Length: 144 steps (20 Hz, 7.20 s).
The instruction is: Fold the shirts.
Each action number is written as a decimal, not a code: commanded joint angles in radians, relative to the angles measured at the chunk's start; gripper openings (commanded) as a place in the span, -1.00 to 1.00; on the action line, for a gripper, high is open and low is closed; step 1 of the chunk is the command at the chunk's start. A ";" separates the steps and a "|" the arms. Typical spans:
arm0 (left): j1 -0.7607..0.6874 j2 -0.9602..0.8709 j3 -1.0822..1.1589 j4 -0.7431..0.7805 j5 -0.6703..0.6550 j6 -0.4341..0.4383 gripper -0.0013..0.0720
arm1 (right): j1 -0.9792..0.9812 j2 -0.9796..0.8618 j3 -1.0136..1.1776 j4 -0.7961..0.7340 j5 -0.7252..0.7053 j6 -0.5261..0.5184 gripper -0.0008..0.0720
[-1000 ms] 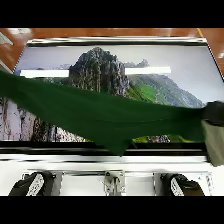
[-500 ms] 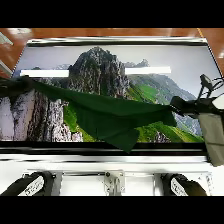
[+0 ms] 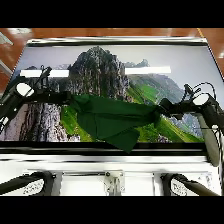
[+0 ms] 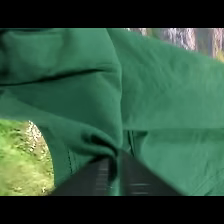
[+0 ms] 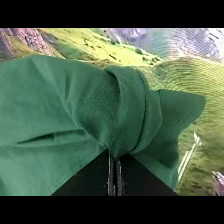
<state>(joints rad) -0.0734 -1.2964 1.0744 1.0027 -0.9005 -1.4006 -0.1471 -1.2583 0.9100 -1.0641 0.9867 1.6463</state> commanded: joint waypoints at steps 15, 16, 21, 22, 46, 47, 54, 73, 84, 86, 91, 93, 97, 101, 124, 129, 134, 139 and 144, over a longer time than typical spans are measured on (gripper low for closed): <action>-0.084 0.106 -0.417 -0.323 -0.149 -0.026 0.87 | 0.001 -0.010 0.001 -0.097 0.177 -0.080 -0.82; -0.160 0.105 -0.441 -0.340 -0.094 -0.035 0.87 | 0.001 -0.010 0.001 -0.097 0.182 -0.080 -0.82; -0.451 0.061 -0.452 -0.362 0.124 -0.161 0.87 | 0.001 -0.010 0.001 -0.097 0.183 -0.080 -0.82; -0.492 0.049 -0.452 -0.381 0.171 -0.173 0.87 | 0.001 -0.010 0.001 -0.097 0.184 -0.080 -0.82; -0.800 -0.148 -0.398 -0.689 0.628 -0.212 -0.87 | 0.001 -0.010 0.001 -0.085 0.249 -0.076 -0.82; -0.800 -0.146 -0.398 -0.689 0.628 -0.209 -0.87 | 0.001 -0.010 0.001 -0.085 0.249 -0.076 -0.82; -0.796 0.066 -0.398 -0.541 0.697 -0.209 -0.89 | 0.000 -0.009 0.001 -0.068 0.243 -0.078 -0.82; -0.022 0.855 0.306 -0.048 0.347 -0.021 -0.89 | 0.000 0.482 0.864 -0.070 -0.188 0.032 -0.82; 0.012 0.856 0.438 0.056 0.281 -0.025 -0.88 | 0.000 0.505 1.056 -0.211 0.094 0.032 -0.82; 0.011 0.836 0.437 0.095 0.161 -0.025 -0.88 | 0.000 0.486 1.056 -0.249 0.301 0.032 -0.82; 0.012 0.776 0.307 0.224 -0.090 -0.114 -0.88 | 0.001 0.361 0.977 -0.227 0.829 0.032 -0.82; 0.012 0.744 0.212 0.242 -0.068 -0.123 -0.88 | 0.001 0.330 0.850 -0.225 0.802 0.016 -0.82; 0.012 0.594 0.090 0.242 0.025 -0.123 -0.88 | 0.002 0.254 0.550 -0.199 0.432 0.028 -0.82; 0.010 0.350 0.063 0.217 0.124 -0.123 -0.87 | 0.002 0.043 0.396 -0.021 0.185 0.061 -0.82; 0.394 0.249 -0.498 -0.180 -0.436 0.090 0.99 | -0.042 -0.114 0.272 0.187 0.422 -0.201 0.91; 0.257 0.246 -0.715 -0.308 -0.225 0.130 0.99 | 0.183 -0.126 0.167 0.151 0.200 -0.168 0.91; 0.094 0.183 -0.720 -0.451 -0.058 0.124 0.98 | 0.324 -0.184 0.167 0.140 0.069 -0.096 0.91; 0.003 0.105 -0.718 -0.502 0.025 0.177 0.71 | 0.417 -0.251 0.167 0.138 0.057 -0.072 0.91; 0.003 0.103 -0.718 -0.558 0.108 0.182 -0.02 | 0.463 -0.306 0.167 0.143 -0.012 -0.013 0.91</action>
<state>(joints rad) -0.0624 -1.1866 0.3573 0.4778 -0.8410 -1.2282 0.2890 -1.5349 1.0775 -0.9245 1.0218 1.5936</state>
